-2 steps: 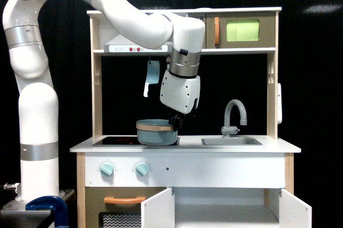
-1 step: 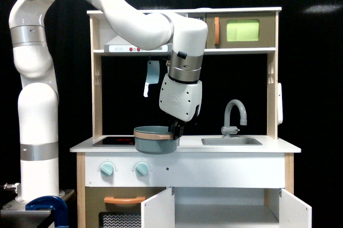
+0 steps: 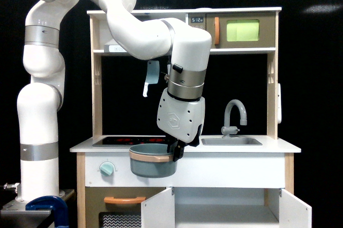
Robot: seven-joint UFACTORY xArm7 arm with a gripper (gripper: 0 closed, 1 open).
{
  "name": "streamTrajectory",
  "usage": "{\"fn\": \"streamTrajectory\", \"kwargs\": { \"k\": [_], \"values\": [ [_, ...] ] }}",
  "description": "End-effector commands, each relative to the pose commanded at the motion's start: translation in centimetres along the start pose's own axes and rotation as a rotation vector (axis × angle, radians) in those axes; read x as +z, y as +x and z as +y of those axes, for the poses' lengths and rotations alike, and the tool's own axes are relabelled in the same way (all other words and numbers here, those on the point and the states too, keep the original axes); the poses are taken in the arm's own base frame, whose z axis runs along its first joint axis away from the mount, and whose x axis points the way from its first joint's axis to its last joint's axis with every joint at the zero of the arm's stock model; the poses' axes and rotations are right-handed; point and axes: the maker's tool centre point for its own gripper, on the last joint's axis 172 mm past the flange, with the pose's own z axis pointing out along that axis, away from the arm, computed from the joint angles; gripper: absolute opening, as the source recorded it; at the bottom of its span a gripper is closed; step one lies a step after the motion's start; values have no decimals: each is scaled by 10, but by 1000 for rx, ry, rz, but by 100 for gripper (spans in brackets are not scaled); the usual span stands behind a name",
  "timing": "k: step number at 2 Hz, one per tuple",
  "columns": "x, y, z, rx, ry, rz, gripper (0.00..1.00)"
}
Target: Put the bowl inside the kitchen cabinet
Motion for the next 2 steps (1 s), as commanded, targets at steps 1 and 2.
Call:
{"fn": "streamTrajectory", "kwargs": {
  "k": [1,2],
  "values": [
    [55,-8,52,0,0,0,0],
    [108,7,100,0,0,0,0]
  ]
}}
